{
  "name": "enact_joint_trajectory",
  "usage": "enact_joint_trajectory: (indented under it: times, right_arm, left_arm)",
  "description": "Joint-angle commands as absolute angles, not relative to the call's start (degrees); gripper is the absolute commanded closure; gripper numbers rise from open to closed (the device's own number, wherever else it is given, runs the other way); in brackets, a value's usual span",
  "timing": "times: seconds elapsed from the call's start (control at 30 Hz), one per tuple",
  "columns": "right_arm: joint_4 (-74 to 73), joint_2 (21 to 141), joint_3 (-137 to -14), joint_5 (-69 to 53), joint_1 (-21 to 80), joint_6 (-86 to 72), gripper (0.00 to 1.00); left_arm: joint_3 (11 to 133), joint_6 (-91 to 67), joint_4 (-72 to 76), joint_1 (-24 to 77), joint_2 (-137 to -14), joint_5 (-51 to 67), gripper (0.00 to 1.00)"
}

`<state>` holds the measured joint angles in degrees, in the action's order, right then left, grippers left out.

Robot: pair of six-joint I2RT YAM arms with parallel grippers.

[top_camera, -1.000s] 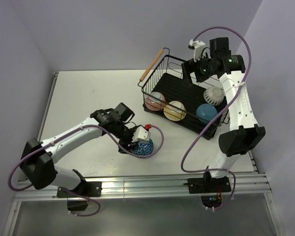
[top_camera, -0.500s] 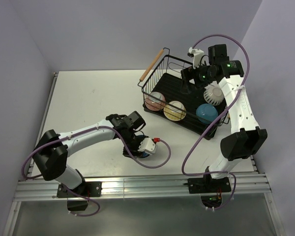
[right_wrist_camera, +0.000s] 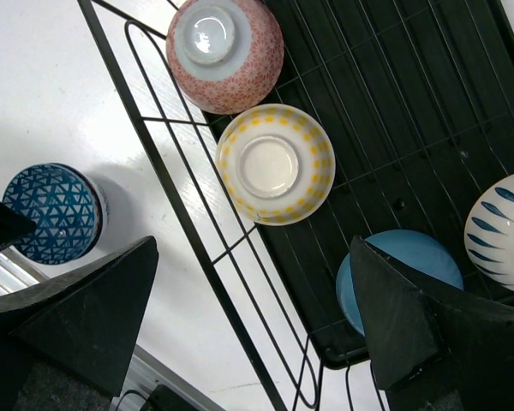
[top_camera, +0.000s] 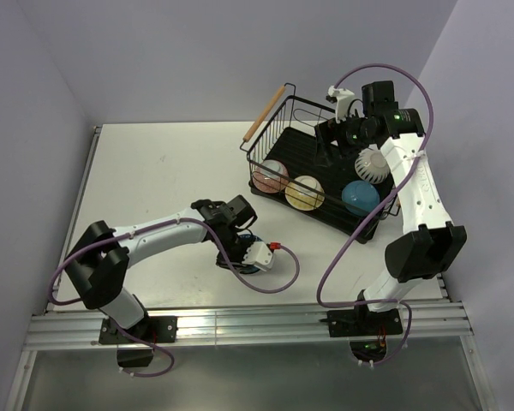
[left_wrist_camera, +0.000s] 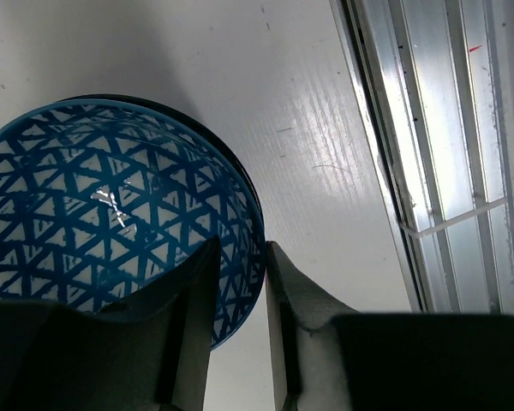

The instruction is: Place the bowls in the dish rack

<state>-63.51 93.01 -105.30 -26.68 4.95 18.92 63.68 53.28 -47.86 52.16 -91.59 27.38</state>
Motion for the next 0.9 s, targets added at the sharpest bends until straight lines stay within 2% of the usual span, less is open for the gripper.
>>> enact_joint_trajectory:
  times: [0.0, 0.2, 0.3, 0.4, 0.5, 0.87]
  right_arm:
    - [-61.52, 89.91, -104.85, -27.77, 4.48, 19.42, 0.00]
    - [-61.87, 89.65, -104.94, -28.04, 4.31, 19.86, 0.00]
    - [-61.70, 89.39, -104.68, -28.21, 4.22, 19.95, 0.00]
    - [-61.70, 89.21, -104.41, -28.39, 4.13, 19.95, 0.00]
    - [-61.70, 89.21, -104.68, -28.91, 4.04, 19.69, 0.00]
    - [-59.86, 88.86, -106.26, -33.31, 2.99, 16.26, 0.00]
  left_arm:
    - [65.04, 54.05, -47.37, 52.21, -92.02, 27.86, 0.67]
    - [65.39, 54.14, -48.43, 52.29, -92.72, 28.12, 0.68]
    - [65.65, 54.40, -48.95, 52.29, -92.90, 28.30, 0.76]
    - [66.27, 53.70, -49.13, 52.29, -92.81, 28.56, 0.91]
    - [67.14, 51.07, -49.22, 52.38, -92.46, 28.48, 1.00]
    - [69.61, 45.27, -49.58, 52.91, -87.90, 26.19, 1.00]
